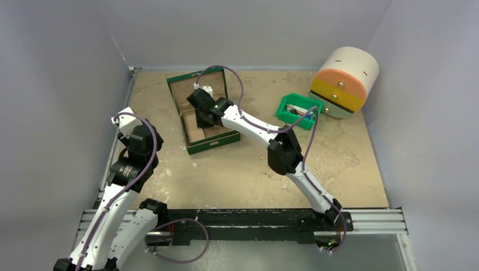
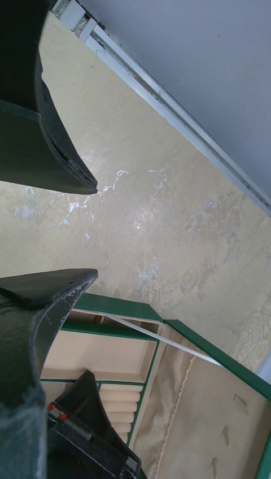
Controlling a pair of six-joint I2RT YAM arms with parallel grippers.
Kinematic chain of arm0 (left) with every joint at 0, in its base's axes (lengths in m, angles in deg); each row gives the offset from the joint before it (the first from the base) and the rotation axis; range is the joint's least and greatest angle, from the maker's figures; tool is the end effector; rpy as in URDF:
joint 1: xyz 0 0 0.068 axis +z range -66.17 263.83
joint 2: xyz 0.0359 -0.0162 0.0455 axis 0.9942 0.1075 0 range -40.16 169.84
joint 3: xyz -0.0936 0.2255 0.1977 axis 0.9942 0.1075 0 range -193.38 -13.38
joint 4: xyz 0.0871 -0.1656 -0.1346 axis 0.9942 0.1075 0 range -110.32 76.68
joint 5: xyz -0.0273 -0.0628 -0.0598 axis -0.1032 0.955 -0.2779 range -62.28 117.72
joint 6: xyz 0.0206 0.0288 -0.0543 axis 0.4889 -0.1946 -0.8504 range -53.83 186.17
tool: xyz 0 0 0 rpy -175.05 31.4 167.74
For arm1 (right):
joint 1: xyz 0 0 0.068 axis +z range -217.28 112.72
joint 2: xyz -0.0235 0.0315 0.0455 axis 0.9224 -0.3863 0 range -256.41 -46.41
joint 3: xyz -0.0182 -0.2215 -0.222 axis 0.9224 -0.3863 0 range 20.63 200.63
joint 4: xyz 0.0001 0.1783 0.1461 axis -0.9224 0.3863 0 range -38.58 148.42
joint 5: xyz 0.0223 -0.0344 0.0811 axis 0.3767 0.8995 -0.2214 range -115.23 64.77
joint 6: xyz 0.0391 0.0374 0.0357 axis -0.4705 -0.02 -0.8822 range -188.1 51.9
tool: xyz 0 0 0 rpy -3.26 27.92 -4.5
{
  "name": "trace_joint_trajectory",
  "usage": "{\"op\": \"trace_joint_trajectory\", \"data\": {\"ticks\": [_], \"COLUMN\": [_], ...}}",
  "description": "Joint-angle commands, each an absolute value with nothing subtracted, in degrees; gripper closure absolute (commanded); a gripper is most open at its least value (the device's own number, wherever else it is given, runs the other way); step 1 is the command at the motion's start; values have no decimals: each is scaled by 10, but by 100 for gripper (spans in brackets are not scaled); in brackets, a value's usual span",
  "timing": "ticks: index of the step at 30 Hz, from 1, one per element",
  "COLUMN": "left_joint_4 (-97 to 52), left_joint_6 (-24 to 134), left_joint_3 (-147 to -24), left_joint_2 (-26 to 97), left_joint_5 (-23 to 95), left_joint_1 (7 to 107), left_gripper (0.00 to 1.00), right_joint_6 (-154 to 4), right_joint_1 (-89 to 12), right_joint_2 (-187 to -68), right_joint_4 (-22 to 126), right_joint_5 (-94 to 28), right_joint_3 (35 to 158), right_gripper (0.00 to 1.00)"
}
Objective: Organize the mixed jewelry
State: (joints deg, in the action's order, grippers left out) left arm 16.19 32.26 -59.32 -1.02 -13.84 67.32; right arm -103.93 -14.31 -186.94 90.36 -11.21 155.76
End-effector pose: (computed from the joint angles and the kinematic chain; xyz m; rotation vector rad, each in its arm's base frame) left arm 0.0886 0.0088 0.3362 -0.7047 1.8238 0.1833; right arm 0.3477 0.4405 0.2622 -0.2311 2.3568 0.4891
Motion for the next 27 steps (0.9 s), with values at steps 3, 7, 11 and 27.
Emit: {"op": "trace_joint_trajectory", "data": {"ticks": [3,7,11,27], "left_joint_4": [138,138,139,138], "left_joint_6": [318,318,318,319], "left_joint_3": [-612,-612,-612,-612], "left_joint_2": [-17,-17,-17,-13], "left_joint_5": [-137,-137,-137,-136], "left_joint_1": [677,677,677,677], "left_gripper": [49,49,50,50], "right_joint_6": [-1059,-1062,-1065,-1056], "right_joint_1": [-136,-136,-136,-126], "right_joint_2": [-1877,-1880,-1883,-1878], "right_joint_4": [884,879,873,853], "right_joint_5": [-128,-130,-141,-148], "right_joint_3": [1588,1591,1592,1581], "right_gripper": [95,93,90,71]}}
